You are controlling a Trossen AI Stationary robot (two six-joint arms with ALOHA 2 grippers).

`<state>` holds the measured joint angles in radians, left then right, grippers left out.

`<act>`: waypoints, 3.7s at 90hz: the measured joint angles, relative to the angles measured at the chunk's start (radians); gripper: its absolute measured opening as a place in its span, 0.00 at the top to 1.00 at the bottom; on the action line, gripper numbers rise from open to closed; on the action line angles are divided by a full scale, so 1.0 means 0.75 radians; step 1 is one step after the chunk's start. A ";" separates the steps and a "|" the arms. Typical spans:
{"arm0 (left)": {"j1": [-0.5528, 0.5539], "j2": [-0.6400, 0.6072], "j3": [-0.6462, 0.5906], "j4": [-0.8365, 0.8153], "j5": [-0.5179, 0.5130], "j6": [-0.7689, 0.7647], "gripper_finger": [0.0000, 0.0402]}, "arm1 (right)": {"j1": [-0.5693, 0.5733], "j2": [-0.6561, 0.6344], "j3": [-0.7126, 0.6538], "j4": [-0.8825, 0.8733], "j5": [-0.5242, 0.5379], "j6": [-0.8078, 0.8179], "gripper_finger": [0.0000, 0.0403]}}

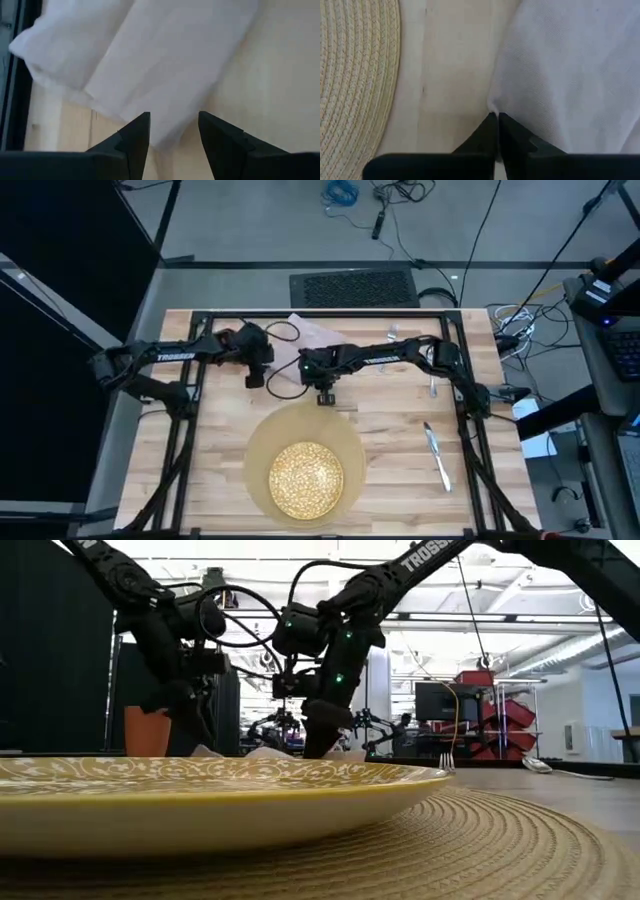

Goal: Set table place
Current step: Fold the light orange napkin on the table

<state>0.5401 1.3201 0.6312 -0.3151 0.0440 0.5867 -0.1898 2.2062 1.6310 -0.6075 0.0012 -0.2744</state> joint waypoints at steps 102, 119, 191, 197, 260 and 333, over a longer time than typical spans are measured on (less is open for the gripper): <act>-0.144 0.228 0.009 0.062 -0.320 0.167 0.76 | -0.024 -0.006 0.003 0.041 -0.075 -0.074 1.00; -0.184 0.227 0.009 0.053 -0.323 0.132 0.98 | -0.036 -0.006 0.003 0.033 -0.075 -0.054 1.00; -0.295 -0.004 0.218 -0.135 -0.521 -0.039 1.00 | -0.049 -0.309 0.004 -0.188 -0.071 0.052 1.00; -0.312 -0.053 0.227 -0.167 -0.521 -0.069 1.00 | -0.048 -0.333 0.004 -0.211 -0.072 0.075 1.00; -0.381 -0.148 0.238 -0.285 -0.530 -0.228 1.00 | 0.006 -0.371 0.003 -0.274 0.005 0.163 0.98; -0.374 -0.148 0.237 -0.277 -0.601 -0.284 1.00 | 0.196 -0.320 0.087 -0.292 0.223 0.412 0.54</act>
<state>0.2592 1.2095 0.8085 -0.5230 -0.4064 0.3737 -0.0425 1.9658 1.6966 -0.8265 0.1683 0.0346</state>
